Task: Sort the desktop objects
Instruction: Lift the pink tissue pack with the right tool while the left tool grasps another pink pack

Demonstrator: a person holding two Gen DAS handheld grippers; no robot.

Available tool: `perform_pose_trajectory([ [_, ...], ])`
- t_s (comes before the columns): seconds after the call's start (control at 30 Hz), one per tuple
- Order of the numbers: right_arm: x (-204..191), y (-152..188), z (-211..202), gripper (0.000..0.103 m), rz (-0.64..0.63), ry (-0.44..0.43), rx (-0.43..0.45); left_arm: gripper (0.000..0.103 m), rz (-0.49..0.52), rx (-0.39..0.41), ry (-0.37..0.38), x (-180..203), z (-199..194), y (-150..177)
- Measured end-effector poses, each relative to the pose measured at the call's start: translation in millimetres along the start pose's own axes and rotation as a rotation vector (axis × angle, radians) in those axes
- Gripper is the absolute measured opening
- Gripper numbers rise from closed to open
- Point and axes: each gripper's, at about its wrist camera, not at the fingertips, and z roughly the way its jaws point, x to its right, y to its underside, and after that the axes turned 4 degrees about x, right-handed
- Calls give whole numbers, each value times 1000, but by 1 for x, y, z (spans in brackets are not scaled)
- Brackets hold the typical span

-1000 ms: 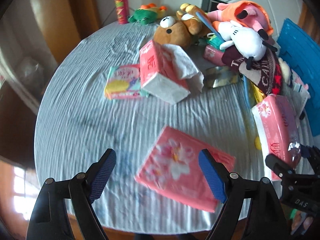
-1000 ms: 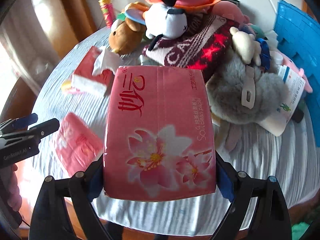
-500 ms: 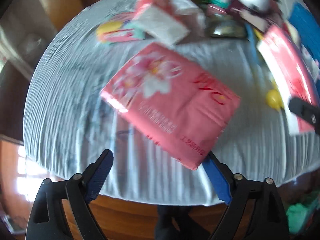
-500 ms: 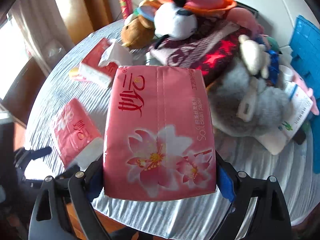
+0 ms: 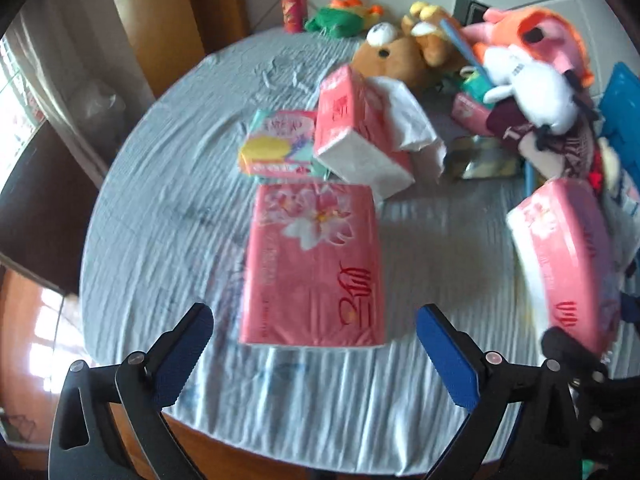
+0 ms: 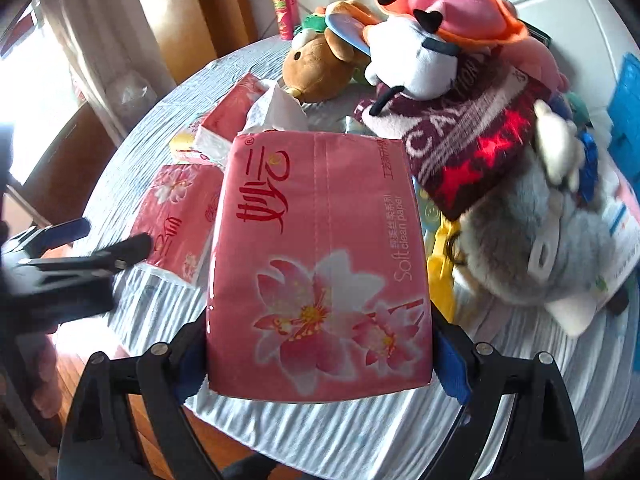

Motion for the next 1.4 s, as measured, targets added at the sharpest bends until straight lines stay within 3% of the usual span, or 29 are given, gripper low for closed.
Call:
perform_pose_trajectory([
  [0.07,4,-6,2,92,-25,0,-2,103,-23,-35,-25,1,20,2],
  [0.23,10,-10,13,92,-51,-10,-12,103,-16,-21,-109,2,36,6],
  [0.33,10,-9,20,92,-56,-17,-23,103,-14,-54,-87,-3,50,7],
  [0.4,8,-10,21,92,-58,-19,-22,103,-75,-92,-47,-13,60,9],
  [0.47,7,-11,22,92,-59,-16,-17,93,-128,-100,-17,-21,63,11],
  [0.73,-1,-16,16,92,-46,14,21,91,-60,67,-52,-14,-5,9],
  [0.97,-11,-30,-27,92,-6,66,132,91,-1,237,-34,-14,-89,-10],
  [1.17,-12,-31,-99,92,44,164,273,91,73,365,74,-10,-152,-23],
  [1.4,20,-16,-205,92,128,314,424,91,189,493,232,42,-223,-30],
])
